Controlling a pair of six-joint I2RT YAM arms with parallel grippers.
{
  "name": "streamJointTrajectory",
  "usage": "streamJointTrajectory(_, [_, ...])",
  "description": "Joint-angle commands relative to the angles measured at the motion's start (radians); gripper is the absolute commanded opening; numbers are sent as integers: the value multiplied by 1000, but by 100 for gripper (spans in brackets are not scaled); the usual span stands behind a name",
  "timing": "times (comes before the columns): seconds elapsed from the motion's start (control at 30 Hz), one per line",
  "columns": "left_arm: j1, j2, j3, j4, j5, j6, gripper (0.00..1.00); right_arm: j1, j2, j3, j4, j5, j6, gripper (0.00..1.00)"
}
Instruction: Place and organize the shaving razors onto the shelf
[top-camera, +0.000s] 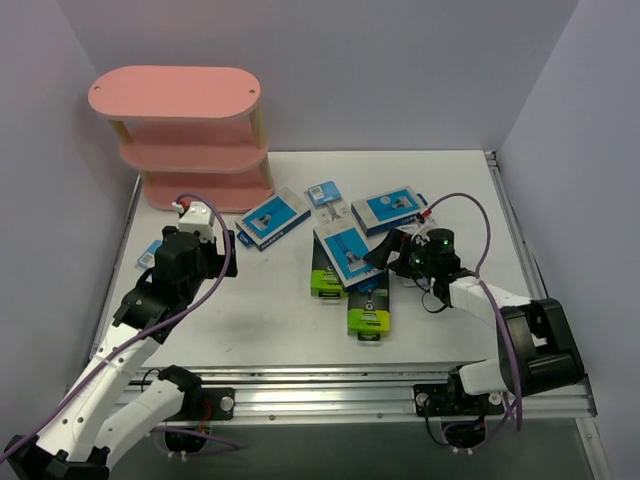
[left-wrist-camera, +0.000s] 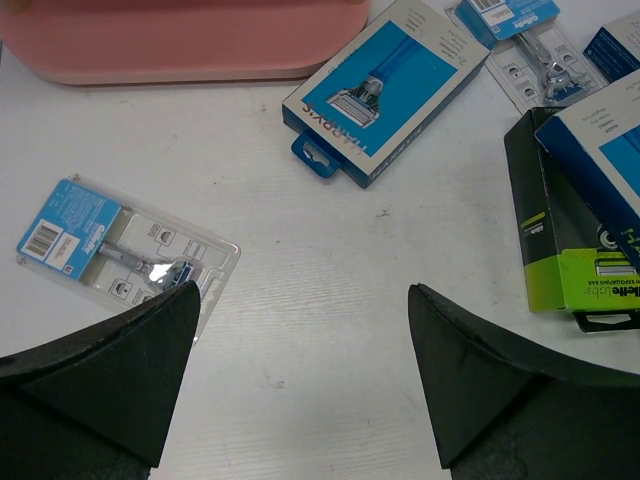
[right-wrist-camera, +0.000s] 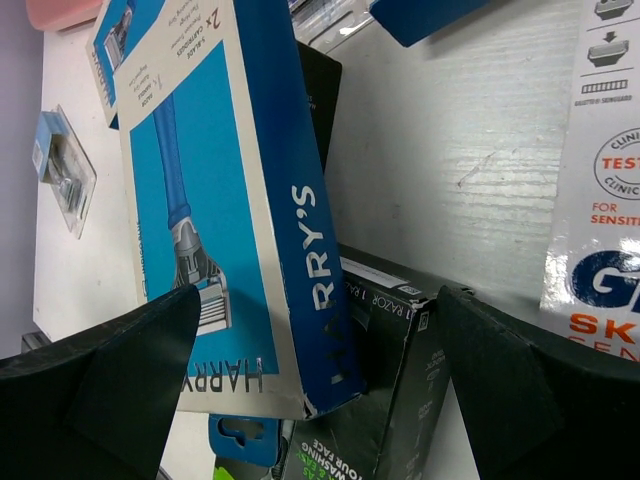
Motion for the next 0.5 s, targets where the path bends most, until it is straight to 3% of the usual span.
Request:
streamJointTrajectory(0.0, [-3, 1, 27, 8, 11, 12, 94, 18, 33, 33, 96, -73, -3, 99])
streamJointTrajectory(0.27, [-2, 2, 30, 8, 23, 10, 94, 119, 73, 5, 217, -141, 28, 90])
streamJointTrajectory(0.47, [-3, -4, 28, 9, 26, 12, 94, 144, 62, -28, 311, -170, 94, 89])
